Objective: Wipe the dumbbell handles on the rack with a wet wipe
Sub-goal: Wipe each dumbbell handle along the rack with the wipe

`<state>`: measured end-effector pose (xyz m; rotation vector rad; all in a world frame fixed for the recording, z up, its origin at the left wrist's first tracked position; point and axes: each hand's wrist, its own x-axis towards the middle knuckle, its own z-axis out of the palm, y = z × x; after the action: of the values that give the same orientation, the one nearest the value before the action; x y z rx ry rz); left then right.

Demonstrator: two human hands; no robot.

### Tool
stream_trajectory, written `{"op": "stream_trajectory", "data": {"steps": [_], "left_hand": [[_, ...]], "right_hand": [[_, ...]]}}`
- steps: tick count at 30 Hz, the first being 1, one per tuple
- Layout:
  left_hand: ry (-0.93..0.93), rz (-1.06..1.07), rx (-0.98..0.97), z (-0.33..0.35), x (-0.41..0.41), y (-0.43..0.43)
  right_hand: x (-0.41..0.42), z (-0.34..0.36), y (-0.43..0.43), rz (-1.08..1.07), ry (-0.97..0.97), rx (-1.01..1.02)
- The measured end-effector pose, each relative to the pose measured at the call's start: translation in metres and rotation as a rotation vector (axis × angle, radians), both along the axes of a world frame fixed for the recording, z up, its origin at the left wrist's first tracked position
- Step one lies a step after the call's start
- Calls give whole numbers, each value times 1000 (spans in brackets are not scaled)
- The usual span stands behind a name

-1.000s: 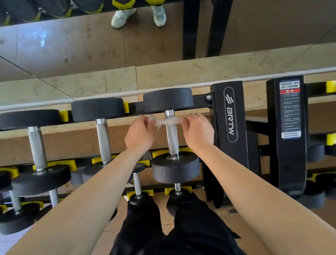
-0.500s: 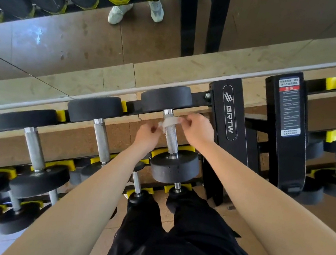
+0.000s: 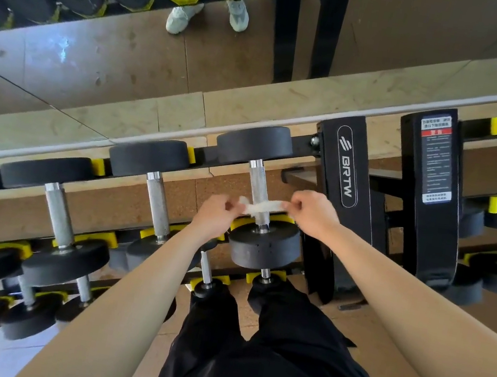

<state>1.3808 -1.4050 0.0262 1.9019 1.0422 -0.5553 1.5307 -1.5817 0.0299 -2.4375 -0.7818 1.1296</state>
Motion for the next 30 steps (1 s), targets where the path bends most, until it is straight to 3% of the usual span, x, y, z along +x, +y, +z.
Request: {"op": "stream_trajectory", "data": {"steps": [3,8,13,18,24,28,30], "left_hand": [[176,17,118,-10,-11,3],[63,-233,-73,1,-9,-5],[304,-176,213,-7,-13,1],[70,-294,-22,4,1,-7],[252,-173,229,-10,-19,2],[49,-238,-23,-5,-16,-1],[25,-257,-41,-1,-12,-1]], "right_hand": [[-18,3,9,217,85,5],[3,3,-4,155,-40,-159],[-16,8,19,228,123,-95],[12,2,8,281,-9,-314],[-16,13,29,388,91,-129],[6,8,17,335,-7,-226],[15,6,8,301,-31,-259]]}}
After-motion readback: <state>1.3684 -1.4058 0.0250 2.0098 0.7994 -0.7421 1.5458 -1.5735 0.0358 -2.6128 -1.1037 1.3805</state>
